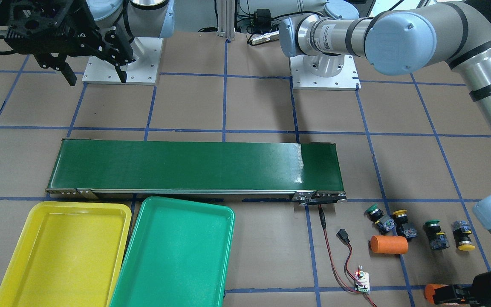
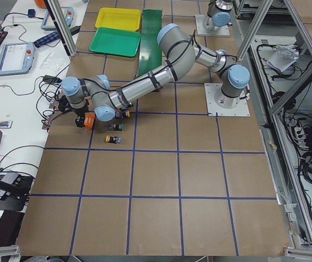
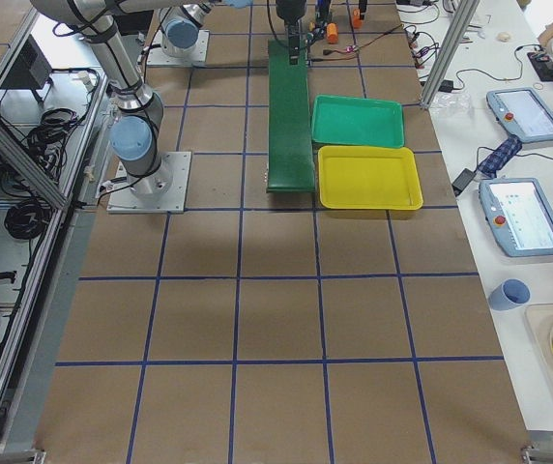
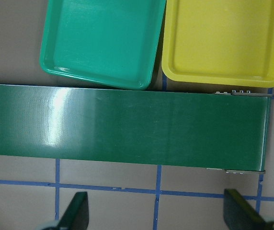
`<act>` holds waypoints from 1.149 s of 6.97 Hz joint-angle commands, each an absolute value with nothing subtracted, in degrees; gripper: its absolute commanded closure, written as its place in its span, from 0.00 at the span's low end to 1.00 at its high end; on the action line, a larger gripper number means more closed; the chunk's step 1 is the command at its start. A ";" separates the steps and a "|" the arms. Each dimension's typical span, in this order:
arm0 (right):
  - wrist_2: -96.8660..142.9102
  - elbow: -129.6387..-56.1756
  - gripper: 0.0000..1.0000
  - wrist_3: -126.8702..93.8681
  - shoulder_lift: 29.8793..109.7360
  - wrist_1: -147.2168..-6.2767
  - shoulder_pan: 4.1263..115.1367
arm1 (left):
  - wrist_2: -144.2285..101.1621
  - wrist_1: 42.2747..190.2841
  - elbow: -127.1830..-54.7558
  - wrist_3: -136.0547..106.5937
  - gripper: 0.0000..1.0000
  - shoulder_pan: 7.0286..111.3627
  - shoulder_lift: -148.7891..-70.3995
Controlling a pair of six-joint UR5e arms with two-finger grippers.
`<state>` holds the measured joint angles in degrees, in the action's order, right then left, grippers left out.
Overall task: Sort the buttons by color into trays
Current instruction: 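Carry the orange cylinder with the left gripper onto the belt's near end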
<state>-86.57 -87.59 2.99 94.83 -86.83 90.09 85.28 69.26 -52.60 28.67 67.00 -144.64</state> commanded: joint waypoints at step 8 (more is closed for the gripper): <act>-86.57 -88.24 0.00 3.08 94.92 -86.75 90.09 | 85.43 86.09 -54.66 23.84 1.00 72.30 -134.42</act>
